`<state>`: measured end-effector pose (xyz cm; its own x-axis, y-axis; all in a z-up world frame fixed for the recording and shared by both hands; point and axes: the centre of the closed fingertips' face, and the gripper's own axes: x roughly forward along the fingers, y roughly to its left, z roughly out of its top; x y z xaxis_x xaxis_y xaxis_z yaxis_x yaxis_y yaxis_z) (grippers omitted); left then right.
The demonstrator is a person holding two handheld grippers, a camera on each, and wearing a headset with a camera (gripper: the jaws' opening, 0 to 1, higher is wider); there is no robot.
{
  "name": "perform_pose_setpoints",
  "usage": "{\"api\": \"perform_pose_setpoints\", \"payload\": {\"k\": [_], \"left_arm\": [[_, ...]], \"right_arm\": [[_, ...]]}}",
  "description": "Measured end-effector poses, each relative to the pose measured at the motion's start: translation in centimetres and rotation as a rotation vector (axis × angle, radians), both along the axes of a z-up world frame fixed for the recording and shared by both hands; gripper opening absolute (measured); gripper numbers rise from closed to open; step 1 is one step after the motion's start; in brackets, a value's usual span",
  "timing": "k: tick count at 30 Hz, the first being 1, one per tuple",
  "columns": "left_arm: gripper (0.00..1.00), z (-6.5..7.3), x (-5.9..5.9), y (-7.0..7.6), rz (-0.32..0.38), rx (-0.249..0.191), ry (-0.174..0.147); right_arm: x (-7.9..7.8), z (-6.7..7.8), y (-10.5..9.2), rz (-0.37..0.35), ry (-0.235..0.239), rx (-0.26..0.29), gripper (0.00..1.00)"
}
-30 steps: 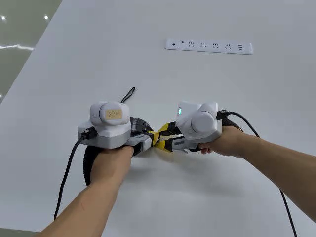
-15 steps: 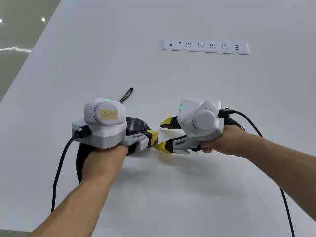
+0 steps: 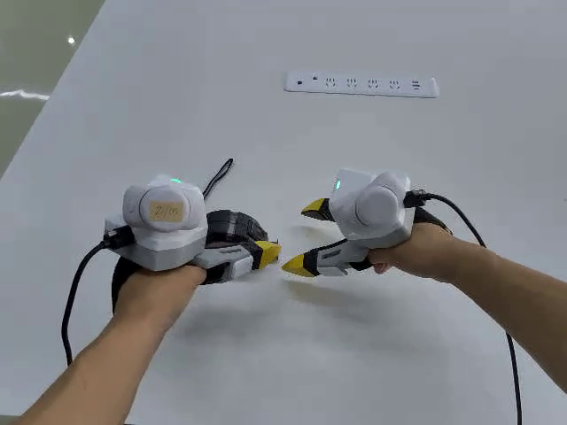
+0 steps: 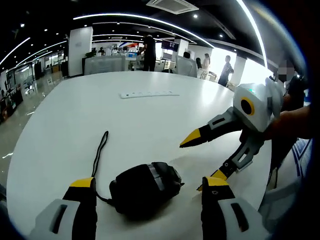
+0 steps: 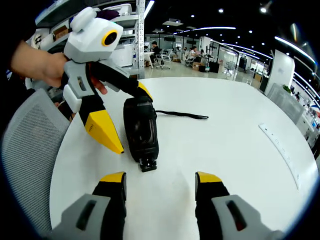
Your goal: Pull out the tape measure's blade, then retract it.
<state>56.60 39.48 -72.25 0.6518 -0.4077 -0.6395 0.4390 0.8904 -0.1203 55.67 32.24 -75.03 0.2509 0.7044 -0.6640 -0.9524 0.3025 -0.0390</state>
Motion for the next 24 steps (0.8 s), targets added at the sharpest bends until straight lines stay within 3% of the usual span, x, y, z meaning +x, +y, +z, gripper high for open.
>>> {"api": "perform_pose_setpoints", "payload": {"k": [2, 3, 10, 14, 17, 20, 24], "left_arm": [[0.86, 0.2, -0.2, 0.0, -0.016, -0.013, -0.001], [0.86, 0.5, -0.7, 0.1, -0.073, 0.005, -0.01], [0.9, 0.8, -1.3, 0.2, -0.166, 0.035, -0.02], [0.92, 1.4, -1.6, 0.0, -0.226, 0.034, -0.044], [0.95, 1.5, -2.1, -0.3, -0.281, 0.036, -0.045], [0.97, 1.3, -2.5, 0.0, -0.306, 0.058, -0.03], [0.99, 1.7, -2.7, 0.4, -0.318, 0.071, -0.048]], "right_arm": [[0.1, 0.3, -0.5, -0.027, 0.006, 0.005, 0.59], [-0.1, 1.0, -1.4, -0.062, 0.013, 0.018, 0.61], [-0.4, 1.9, -3.4, -0.134, 0.021, 0.036, 0.69], [-0.7, 2.4, -4.5, -0.182, 0.036, 0.05, 0.78], [-0.8, 3.2, -5.5, -0.213, 0.019, 0.058, 0.82], [-1.0, 3.8, -6.1, -0.238, 0.019, 0.068, 0.86], [-1.6, 4.4, -7.3, -0.268, 0.017, 0.071, 0.92]]}}
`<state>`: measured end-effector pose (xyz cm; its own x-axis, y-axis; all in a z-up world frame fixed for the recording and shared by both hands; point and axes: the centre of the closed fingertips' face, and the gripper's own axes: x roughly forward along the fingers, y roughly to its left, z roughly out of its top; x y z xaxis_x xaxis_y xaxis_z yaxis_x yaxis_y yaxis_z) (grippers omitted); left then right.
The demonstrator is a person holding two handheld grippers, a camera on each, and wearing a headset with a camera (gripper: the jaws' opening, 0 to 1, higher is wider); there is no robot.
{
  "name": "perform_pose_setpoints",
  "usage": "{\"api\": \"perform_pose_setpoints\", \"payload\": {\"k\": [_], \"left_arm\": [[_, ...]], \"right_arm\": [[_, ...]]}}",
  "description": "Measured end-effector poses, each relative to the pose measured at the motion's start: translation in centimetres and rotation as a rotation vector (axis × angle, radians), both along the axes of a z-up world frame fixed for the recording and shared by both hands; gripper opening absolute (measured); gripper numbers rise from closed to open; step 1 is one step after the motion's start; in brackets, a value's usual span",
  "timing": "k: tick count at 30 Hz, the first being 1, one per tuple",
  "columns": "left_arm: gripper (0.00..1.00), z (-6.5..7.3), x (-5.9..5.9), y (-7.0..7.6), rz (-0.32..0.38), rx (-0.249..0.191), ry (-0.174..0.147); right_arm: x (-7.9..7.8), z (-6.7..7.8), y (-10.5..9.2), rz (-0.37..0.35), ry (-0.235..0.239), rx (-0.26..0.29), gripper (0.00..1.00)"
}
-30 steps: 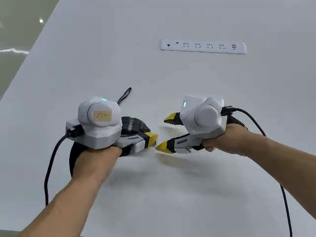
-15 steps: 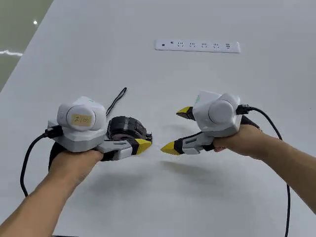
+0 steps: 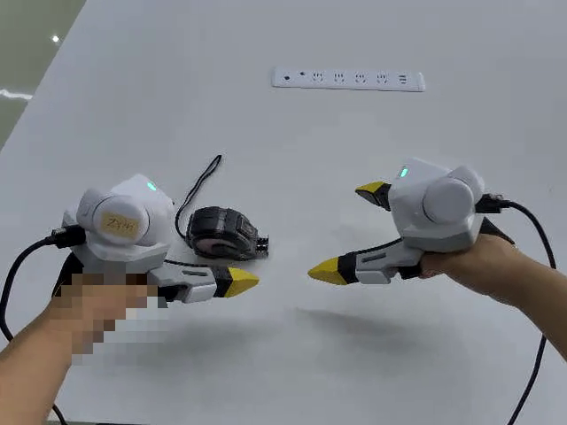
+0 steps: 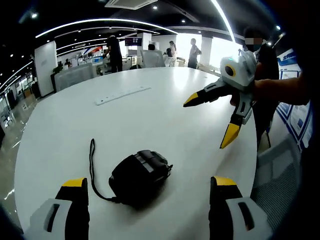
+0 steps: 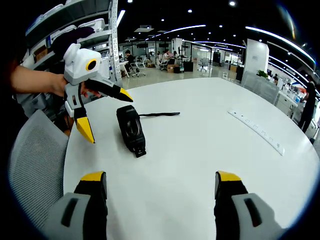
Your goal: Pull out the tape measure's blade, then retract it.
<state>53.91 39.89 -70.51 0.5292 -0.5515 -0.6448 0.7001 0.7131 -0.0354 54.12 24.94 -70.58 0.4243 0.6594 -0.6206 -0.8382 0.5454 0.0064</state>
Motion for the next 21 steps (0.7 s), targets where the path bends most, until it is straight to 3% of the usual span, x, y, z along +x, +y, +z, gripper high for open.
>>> {"api": "perform_pose_setpoints", "payload": {"k": [5, 12, 21], "left_arm": [[1.0, 0.8, -0.3, -0.2, -0.029, -0.035, -0.021], [1.0, 1.4, -0.8, -0.5, -0.057, -0.083, -0.021], [1.0, 2.6, -1.6, 0.2, -0.078, -0.101, -0.057]], "right_arm": [[-0.5, 0.9, -1.2, -0.051, -0.013, 0.033, 0.98], [-1.7, 1.3, -2.8, -0.093, -0.023, 0.076, 1.0], [-3.2, 1.9, -4.2, -0.123, -0.039, 0.11, 1.0]]}}
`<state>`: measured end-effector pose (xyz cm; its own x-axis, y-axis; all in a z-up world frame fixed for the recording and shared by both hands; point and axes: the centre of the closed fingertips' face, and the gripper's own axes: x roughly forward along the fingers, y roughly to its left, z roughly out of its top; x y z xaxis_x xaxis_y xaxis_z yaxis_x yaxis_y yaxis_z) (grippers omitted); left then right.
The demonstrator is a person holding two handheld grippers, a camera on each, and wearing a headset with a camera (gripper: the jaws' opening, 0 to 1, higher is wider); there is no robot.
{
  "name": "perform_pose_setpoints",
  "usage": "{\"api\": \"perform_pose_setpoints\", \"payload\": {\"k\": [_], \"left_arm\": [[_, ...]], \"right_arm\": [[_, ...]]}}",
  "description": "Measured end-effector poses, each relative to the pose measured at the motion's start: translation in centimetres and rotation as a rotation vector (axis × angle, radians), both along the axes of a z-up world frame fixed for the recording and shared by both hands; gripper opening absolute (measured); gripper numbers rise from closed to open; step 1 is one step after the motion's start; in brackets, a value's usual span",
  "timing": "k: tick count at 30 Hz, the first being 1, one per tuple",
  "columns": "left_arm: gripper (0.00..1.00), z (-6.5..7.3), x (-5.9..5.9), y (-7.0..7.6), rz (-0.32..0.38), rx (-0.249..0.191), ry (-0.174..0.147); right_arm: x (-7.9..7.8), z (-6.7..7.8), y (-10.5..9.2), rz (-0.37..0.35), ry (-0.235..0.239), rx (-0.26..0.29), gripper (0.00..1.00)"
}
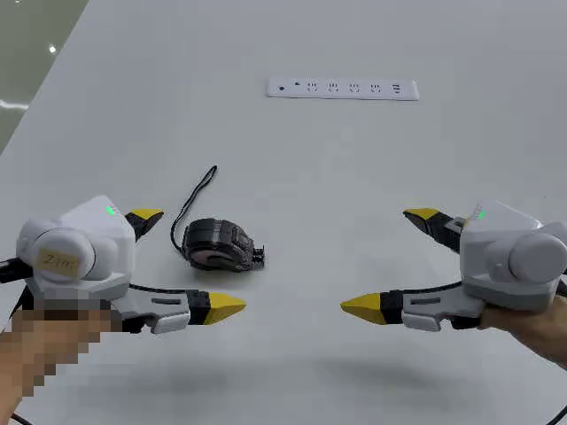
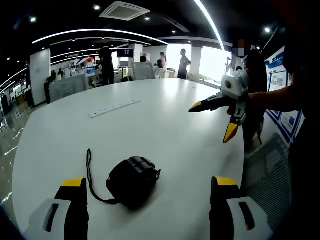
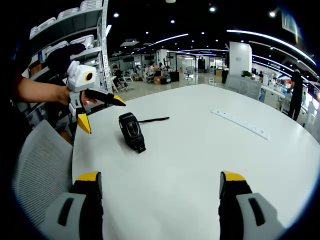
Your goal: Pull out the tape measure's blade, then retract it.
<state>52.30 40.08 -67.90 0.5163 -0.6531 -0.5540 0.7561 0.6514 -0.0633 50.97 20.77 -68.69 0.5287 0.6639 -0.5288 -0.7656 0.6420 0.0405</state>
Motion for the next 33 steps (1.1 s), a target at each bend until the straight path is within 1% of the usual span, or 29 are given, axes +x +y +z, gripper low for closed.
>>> {"api": "perform_pose_setpoints", "payload": {"k": [3, 8, 10, 11, 15, 20, 23, 25, 27, 31, 33], "left_arm": [[1.0, 0.3, -0.4, 0.3, -0.003, 0.0, -0.014], [1.0, 0.5, -1.1, 0.5, 0.004, -0.036, -0.022], [1.0, 0.5, -1.3, 0.5, 0.01, -0.047, -0.02], [1.0, 0.6, -1.5, 0.5, 0.014, -0.056, -0.024], [1.0, 0.7, -1.8, 0.6, 0.032, -0.082, -0.017], [1.0, 1.1, -2.2, 1.0, 0.051, -0.107, -0.025], [1.0, 1.1, -2.4, 1.4, 0.056, -0.106, -0.026], [1.0, 1.2, -2.6, 1.6, 0.06, -0.112, -0.036], [1.0, 1.1, -2.7, 1.9, 0.069, -0.12, -0.036], [1.0, 0.7, -2.9, 2.3, 0.078, -0.119, -0.036], [1.0, 0.7, -3.2, 2.3, 0.074, -0.117, -0.046]], "right_arm": [[-0.6, 0.2, -0.3, -0.009, -0.009, 0.009, 1.0], [-1.3, 0.6, -0.6, -0.028, -0.027, 0.029, 1.0], [-1.5, 0.5, -0.8, -0.036, -0.026, 0.031, 1.0], [-1.7, 0.5, -0.9, -0.041, -0.025, 0.035, 1.0], [-2.4, 0.5, -1.1, -0.057, -0.023, 0.04, 1.0], [-2.8, 1.1, -1.3, -0.076, -0.039, 0.054, 1.0], [-3.0, 1.2, -1.5, -0.085, -0.04, 0.06, 1.0], [-3.3, 1.2, -1.6, -0.088, -0.037, 0.063, 1.0], [-3.5, 1.1, -1.5, -0.085, -0.036, 0.071, 1.0], [-3.6, 1.1, -1.5, -0.086, -0.037, 0.079, 1.0], [-3.7, 1.1, -1.4, -0.085, -0.037, 0.084, 1.0]]}}
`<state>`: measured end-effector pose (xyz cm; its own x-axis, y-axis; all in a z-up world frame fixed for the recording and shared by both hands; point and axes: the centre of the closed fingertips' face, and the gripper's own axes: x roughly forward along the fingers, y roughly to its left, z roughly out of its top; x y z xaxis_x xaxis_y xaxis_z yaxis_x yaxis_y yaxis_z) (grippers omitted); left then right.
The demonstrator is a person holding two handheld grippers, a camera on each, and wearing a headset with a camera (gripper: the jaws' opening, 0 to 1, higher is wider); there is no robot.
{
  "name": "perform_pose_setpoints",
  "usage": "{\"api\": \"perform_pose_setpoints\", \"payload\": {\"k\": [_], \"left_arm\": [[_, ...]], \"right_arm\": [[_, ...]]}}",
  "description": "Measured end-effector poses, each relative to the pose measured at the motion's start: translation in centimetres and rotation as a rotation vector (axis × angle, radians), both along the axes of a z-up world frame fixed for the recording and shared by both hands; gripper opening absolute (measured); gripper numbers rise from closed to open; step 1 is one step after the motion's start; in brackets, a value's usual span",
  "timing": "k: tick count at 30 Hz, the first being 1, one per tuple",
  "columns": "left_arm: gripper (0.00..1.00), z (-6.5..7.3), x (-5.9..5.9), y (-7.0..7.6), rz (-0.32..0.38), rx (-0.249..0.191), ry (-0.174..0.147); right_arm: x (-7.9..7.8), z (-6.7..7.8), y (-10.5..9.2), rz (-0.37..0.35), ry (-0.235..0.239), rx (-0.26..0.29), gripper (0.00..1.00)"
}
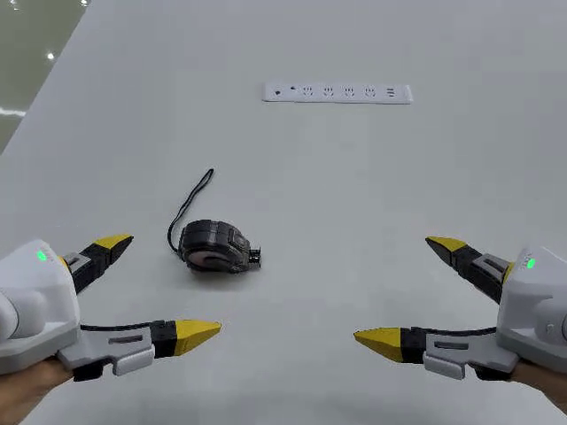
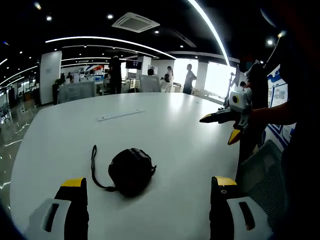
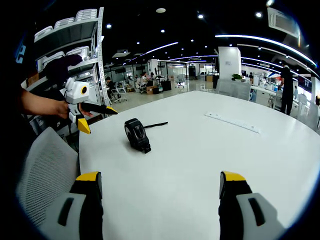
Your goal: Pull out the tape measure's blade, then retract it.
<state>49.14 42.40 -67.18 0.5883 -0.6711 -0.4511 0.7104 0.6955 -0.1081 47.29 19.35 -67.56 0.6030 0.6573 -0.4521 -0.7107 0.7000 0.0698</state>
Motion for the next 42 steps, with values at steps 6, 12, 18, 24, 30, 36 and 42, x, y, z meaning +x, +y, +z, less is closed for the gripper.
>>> {"api": "perform_pose_setpoints", "payload": {"k": [6, 12, 18, 24, 30, 36, 42], "left_arm": [[1.0, 0.02, -0.14, -0.03, -0.002, 0.004, -0.008], [1.0, 0.0, -0.14, -0.12, -0.006, 0.006, -0.011], [1.0, -0.04, -0.09, -0.63, -0.022, 0.017, -0.011], [1.0, -0.26, -0.31, -0.39, -0.018, 0.023, -0.005], [1.0, -0.16, -0.21, -0.28, -0.012, 0.02, -0.008], [1.0, -0.08, -0.03, -0.42, -0.017, 0.023, -0.012], [1.0, -0.11, -0.02, -0.49, -0.019, 0.024, -0.009]], "right_arm": [[-0.1, -0.15, 0.13, 0.006, -0.003, -0.001, 1.0], [-0.13, -0.22, 0.15, 0.005, -0.002, 0.002, 1.0], [-0.32, -0.57, 0.02, -0.001, 0.005, -0.003, 1.0], [-0.38, -0.56, 0.04, 0.002, 0.004, 0.0, 1.0], [-0.55, -0.8, -0.03, 0.001, 0.01, -0.006, 1.0], [-0.55, -0.76, -0.11, -0.002, 0.011, -0.004, 1.0], [-0.53, -0.73, -0.14, -0.002, 0.009, -0.005, 1.0]]}}
